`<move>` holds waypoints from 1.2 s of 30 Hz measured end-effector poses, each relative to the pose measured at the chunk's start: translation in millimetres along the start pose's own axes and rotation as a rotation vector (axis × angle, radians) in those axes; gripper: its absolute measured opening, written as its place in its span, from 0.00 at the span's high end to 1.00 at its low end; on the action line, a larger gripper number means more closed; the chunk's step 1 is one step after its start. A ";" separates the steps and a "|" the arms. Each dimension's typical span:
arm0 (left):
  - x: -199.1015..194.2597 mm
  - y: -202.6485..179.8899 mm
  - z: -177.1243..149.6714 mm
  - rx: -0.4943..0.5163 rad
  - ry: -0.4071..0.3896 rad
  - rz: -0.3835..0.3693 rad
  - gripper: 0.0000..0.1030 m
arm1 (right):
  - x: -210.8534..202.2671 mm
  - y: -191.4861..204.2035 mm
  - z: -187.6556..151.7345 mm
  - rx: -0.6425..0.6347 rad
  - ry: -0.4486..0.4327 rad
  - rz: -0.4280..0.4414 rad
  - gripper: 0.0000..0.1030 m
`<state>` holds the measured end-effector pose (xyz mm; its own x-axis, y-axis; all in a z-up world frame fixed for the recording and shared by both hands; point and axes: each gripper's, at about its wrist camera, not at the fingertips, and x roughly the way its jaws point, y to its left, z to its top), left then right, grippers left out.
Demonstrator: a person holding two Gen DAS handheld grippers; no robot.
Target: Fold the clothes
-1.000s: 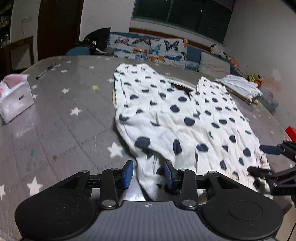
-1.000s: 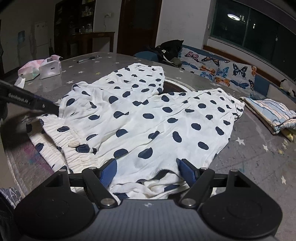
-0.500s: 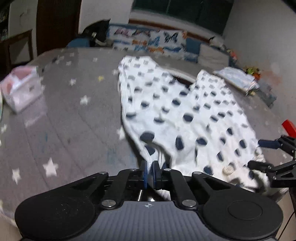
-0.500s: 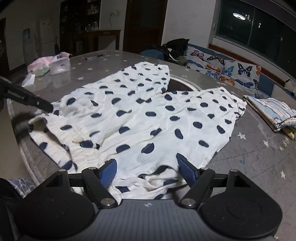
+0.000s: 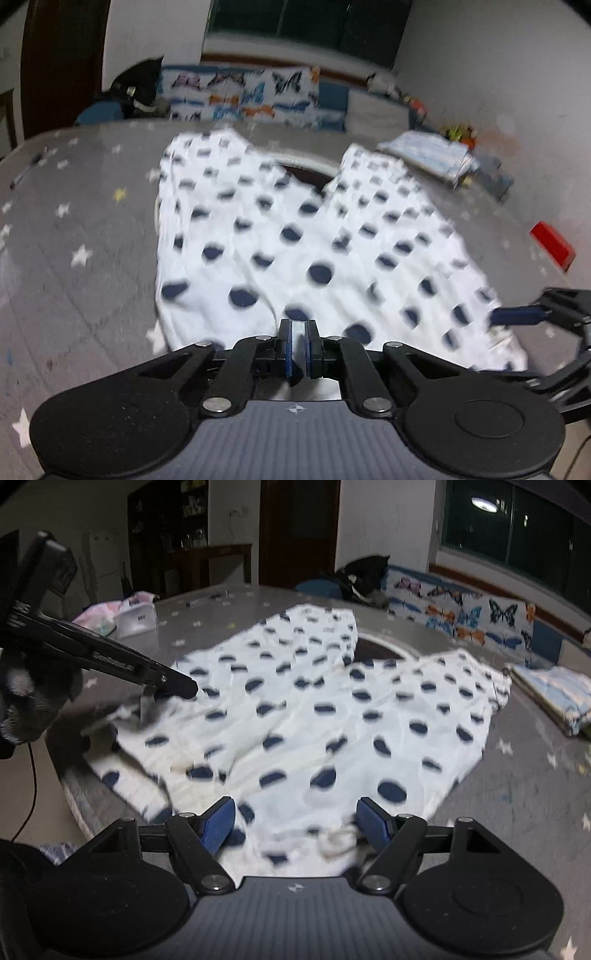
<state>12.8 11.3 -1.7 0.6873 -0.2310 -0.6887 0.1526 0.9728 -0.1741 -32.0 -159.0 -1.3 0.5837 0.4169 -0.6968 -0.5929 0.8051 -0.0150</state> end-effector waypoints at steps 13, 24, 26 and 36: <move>-4.3 4.3 -6.6 0.009 -0.003 -0.005 0.91 | -9.1 -27.9 18.2 0.108 -0.077 0.034 0.29; -4.8 5.1 -5.7 0.018 0.002 -0.006 0.90 | 5.8 -41.5 7.8 0.140 -0.017 0.001 0.36; -5.0 5.9 -5.9 0.017 0.002 -0.009 0.90 | 9.9 -43.4 6.9 0.135 0.009 -0.001 0.36; -8.1 1.2 -2.7 0.056 0.001 -0.001 0.76 | 2.4 -70.4 27.7 0.132 -0.015 -0.015 0.36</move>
<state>5.6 14.3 1.7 0.6861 -0.2316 -0.6896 0.1924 0.9720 -0.1350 26.5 -203.0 17.9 0.6007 0.4104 -0.6861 -0.5069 0.8591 0.0701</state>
